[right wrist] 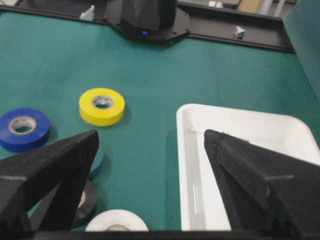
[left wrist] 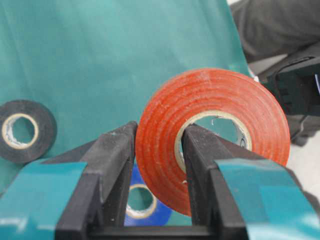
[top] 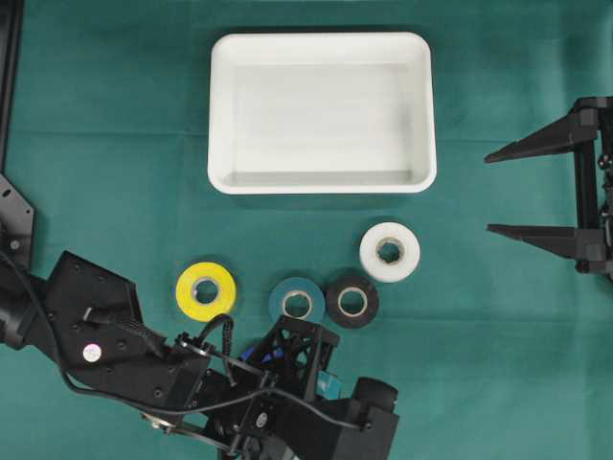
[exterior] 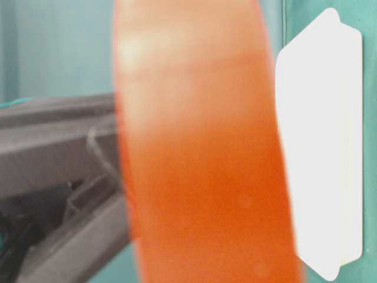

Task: Pick up the tape from a random location and place it into the white case.
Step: 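Close the left gripper on the orange-red tape roll's rim, then lift the orange-red tape and carry it over the white tray, then lower the orange-red tape into the tray and open the left gripper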

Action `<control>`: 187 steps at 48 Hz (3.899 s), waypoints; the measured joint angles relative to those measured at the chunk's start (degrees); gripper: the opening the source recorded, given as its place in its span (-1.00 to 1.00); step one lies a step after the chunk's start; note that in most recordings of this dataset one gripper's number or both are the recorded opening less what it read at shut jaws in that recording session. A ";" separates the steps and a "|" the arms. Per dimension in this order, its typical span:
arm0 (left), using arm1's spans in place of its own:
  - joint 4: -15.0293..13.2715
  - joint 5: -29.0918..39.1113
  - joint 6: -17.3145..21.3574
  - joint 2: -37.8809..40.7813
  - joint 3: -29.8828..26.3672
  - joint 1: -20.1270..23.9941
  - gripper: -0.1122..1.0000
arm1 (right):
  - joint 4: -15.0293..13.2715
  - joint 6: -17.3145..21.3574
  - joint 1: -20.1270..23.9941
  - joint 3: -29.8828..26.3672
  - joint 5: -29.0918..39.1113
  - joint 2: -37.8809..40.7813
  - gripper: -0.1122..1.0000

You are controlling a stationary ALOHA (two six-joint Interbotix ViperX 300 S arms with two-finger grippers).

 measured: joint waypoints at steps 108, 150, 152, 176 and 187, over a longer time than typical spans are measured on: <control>0.09 -0.09 6.68 -4.92 5.45 37.97 -0.37 | -1.32 -0.18 0.00 -0.62 4.92 -0.26 0.85; 0.00 -0.53 6.68 -4.92 5.63 40.08 -0.37 | -1.32 -0.18 0.00 -1.05 5.27 -0.35 0.85; 0.00 -0.53 6.68 -4.92 5.63 40.17 -0.37 | -1.32 -0.18 0.00 -1.05 5.27 -0.35 0.85; 0.00 -3.96 6.68 -4.92 8.09 40.34 -0.37 | -1.32 -0.18 0.00 -1.05 5.27 -0.35 0.85; 0.09 -9.93 6.77 -3.08 11.60 42.36 -0.37 | -1.32 -0.18 0.00 -1.05 5.27 -0.26 0.85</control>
